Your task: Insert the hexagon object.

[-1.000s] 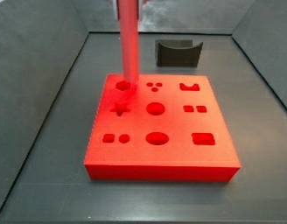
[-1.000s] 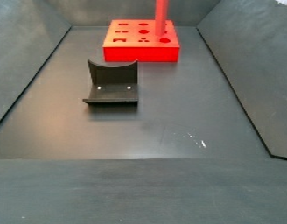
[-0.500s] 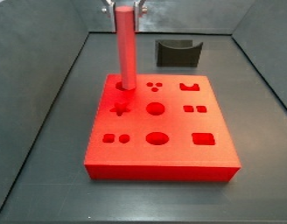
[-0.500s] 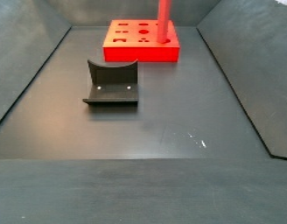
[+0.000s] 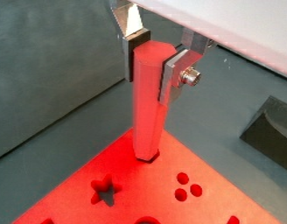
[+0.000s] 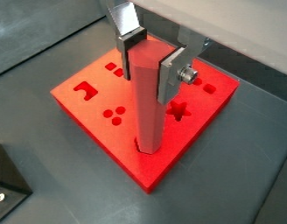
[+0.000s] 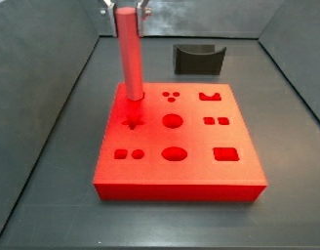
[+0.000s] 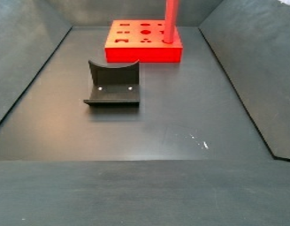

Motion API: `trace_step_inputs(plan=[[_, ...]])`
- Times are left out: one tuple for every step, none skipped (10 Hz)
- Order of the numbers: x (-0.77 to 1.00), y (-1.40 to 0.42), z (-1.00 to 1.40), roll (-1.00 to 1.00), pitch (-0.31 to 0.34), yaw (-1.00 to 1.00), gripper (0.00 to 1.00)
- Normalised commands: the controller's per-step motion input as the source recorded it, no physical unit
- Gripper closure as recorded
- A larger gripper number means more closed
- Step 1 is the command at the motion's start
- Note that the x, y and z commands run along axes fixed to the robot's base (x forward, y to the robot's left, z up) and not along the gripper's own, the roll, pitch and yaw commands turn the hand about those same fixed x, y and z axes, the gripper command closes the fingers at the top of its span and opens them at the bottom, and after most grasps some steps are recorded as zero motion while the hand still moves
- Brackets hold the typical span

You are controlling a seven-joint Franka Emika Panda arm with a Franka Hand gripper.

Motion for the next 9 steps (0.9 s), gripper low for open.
trace_step_inputs(plan=[[0.24, 0.0, -0.37, 0.0, -0.066, 0.0, 1.0], [0.03, 0.0, -0.27, 0.01, 0.0, 0.0, 1.0], [0.0, 0.02, -0.08, 0.06, 0.01, 0.0, 1.0], [0.0, 0.0, -0.65, 0.09, 0.0, 0.0, 1.0], [-0.32, 0.0, -1.0, 0.0, -0.146, 0.0, 1.0], [-0.35, 0.0, -1.0, 0.0, -0.131, 0.0, 1.0], [-0.25, 0.0, -1.0, 0.0, -0.127, 0.0, 1.0], [-0.1, -0.01, -1.0, 0.0, -0.12, 0.0, 1.0], [0.03, -0.19, -1.0, 0.01, -0.107, 0.03, 1.0]])
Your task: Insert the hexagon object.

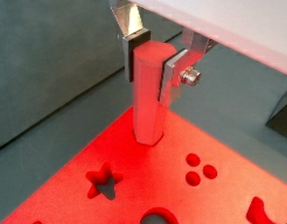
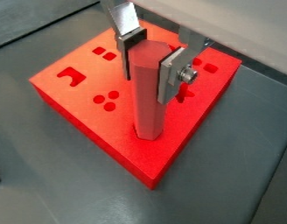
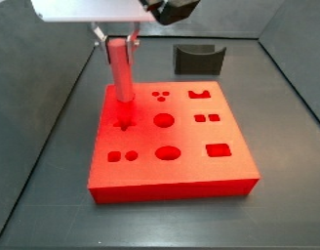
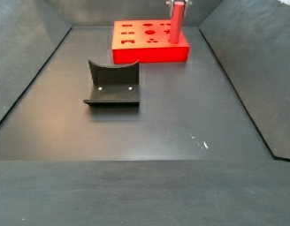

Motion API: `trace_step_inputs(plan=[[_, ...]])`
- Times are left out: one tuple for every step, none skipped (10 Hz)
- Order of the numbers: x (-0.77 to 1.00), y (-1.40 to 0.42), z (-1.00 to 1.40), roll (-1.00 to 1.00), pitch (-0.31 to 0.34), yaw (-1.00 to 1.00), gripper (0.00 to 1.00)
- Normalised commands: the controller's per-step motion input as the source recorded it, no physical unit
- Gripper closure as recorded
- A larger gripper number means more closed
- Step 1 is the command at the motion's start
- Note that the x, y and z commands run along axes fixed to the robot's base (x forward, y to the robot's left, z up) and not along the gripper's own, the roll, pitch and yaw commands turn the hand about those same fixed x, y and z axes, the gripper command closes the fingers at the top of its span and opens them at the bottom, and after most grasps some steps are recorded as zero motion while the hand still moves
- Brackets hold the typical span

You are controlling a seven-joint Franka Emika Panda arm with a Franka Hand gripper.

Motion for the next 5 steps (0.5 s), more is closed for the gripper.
trace_step_inputs(plan=[[0.17, -0.38, -0.9, 0.17, -0.004, 0.04, 1.0], [0.47, -0.48, -0.6, 0.32, 0.07, 0.0, 1.0], [0.58, -0.39, -0.46, 0.35, 0.153, 0.0, 1.0], [0.21, -0.13, -0.17, 0.23, 0.096, 0.0, 1.0], [0.0, 0.0, 0.0, 0.0, 0.0, 0.0, 1.0]])
